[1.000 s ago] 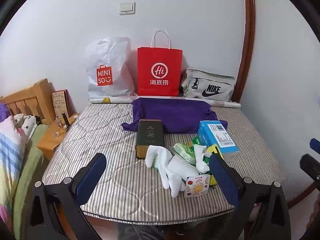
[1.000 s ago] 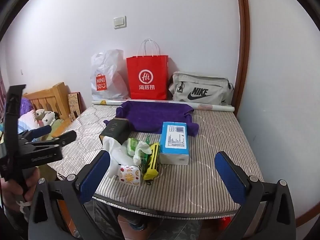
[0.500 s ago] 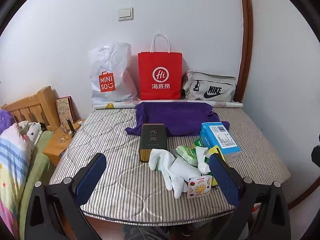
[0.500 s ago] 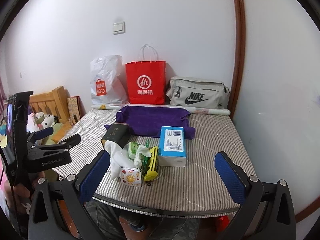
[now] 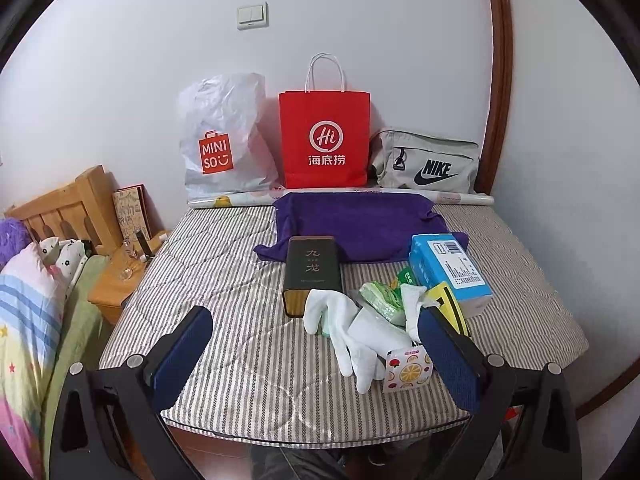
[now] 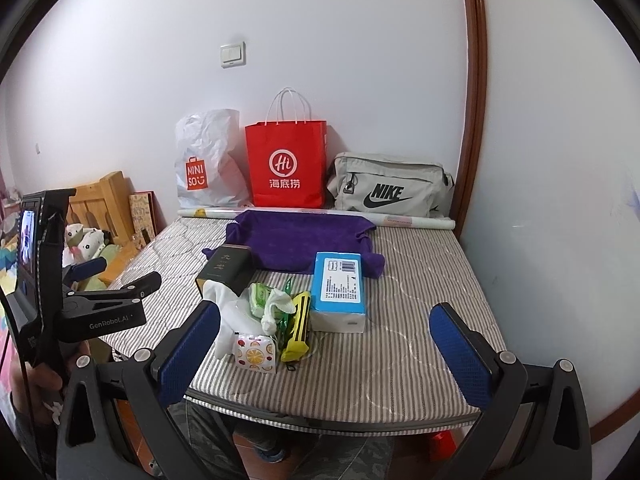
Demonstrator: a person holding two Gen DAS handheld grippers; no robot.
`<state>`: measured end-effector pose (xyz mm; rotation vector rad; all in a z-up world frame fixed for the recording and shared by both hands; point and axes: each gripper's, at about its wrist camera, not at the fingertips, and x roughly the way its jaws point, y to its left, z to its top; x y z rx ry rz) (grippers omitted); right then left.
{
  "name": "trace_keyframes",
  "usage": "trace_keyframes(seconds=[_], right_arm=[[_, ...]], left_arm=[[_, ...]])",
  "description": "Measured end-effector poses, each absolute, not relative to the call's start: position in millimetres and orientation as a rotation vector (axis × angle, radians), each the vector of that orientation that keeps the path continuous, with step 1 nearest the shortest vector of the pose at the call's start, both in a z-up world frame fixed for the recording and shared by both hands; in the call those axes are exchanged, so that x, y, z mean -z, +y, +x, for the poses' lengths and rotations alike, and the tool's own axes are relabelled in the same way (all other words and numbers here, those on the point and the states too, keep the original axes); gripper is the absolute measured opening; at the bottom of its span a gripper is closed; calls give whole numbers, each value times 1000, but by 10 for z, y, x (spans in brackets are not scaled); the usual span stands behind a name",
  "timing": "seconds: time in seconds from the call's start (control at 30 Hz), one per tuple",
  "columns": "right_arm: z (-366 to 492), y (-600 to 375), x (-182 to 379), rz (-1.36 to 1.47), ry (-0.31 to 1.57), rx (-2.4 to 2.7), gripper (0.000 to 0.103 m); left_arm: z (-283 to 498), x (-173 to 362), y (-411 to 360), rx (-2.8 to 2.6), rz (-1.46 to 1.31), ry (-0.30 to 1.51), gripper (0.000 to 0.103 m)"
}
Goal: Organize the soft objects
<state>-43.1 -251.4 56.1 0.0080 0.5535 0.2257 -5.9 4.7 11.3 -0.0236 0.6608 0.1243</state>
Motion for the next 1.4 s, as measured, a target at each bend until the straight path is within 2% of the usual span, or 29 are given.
trace_keyframes(seconds=[0.73,0.93,1.13,1.17,1.27,1.4], right_arm=[[-378,-2593,-584,14,580,-206,103],[-232,-2606,-387,24,588,-240,103],[138,-2513,53,20,673,-312,102],[195,-2492,127,14,677,-325,100],[357,-2439,324,7,679,-349,86],[568,-2391,578,56,748,-396,79]], left_arm=[[30,-33,-16,-123,-12,677,103],[154,122,93,-117,-35,712,103],[321,345,210,-140,-47,760,103],[347,384,227,-141,-49,770,103],[411,498,279,-143,-70,785,102],[505,637,332,-127,-93,811,100]])
